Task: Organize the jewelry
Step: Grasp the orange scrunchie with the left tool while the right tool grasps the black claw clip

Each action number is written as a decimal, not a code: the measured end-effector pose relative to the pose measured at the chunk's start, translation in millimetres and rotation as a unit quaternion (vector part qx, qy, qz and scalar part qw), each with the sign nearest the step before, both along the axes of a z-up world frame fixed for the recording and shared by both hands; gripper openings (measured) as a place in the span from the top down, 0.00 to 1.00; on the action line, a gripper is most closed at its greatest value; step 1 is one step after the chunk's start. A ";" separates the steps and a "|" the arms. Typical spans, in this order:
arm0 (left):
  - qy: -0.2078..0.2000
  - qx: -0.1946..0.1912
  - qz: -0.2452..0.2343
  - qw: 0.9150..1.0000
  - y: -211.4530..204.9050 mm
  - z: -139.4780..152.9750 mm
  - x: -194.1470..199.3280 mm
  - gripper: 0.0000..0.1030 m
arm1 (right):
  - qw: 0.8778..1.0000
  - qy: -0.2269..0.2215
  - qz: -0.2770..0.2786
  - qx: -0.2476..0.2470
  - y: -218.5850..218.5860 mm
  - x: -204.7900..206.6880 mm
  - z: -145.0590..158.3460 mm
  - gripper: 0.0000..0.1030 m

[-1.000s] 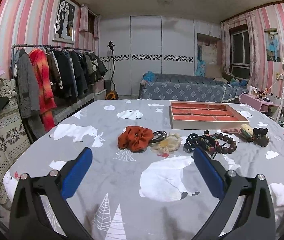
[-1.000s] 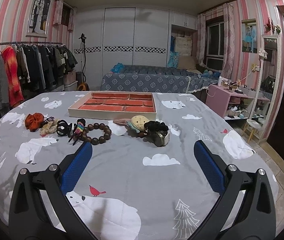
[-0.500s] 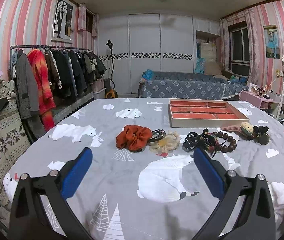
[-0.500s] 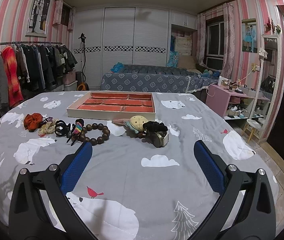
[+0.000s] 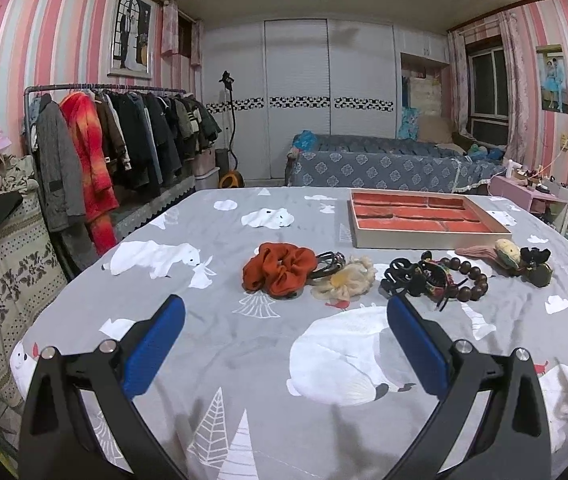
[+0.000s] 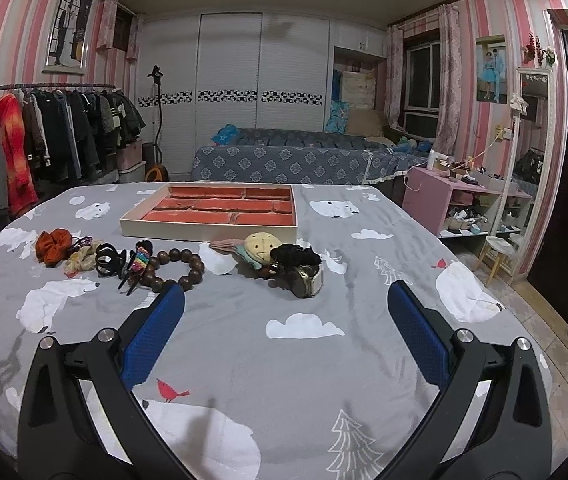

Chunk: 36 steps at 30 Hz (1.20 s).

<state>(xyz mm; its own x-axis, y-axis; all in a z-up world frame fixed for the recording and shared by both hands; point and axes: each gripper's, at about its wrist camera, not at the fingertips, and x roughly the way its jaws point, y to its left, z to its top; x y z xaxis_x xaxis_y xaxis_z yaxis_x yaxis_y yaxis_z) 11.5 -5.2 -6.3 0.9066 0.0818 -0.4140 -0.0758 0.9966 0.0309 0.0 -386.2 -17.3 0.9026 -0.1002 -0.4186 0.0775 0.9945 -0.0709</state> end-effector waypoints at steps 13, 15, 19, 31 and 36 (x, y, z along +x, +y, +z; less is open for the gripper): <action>0.021 -0.005 -0.006 1.000 22.7 -6.7 40.7 0.04 | 1.000 0.017 0.007 0.021 -27.6 48.2 2.2 0.04; 0.032 -0.007 -0.006 0.999 27.5 -10.5 54.0 0.04 | 0.999 0.028 0.011 0.026 -34.2 65.7 1.7 0.04; 0.045 -0.005 -0.001 0.999 39.7 -16.0 85.0 0.04 | 0.998 0.052 0.010 0.029 -41.7 98.2 -5.5 0.04; 0.099 -0.007 0.007 0.995 72.6 -43.3 153.0 0.04 | 0.989 0.132 0.013 0.059 -57.1 175.3 -41.5 0.27; 0.123 -0.005 -0.005 0.992 71.4 -54.0 170.1 0.04 | 0.986 0.153 0.020 0.068 -57.0 186.3 -51.8 0.55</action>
<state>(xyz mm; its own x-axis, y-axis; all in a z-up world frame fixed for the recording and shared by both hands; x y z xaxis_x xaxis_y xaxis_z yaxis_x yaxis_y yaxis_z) 181.6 66.2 -60.3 0.7785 0.0675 -0.6240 -0.0566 0.9977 0.0373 186.3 -443.2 -69.1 0.7344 0.0077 -0.6786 0.0344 0.9982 0.0486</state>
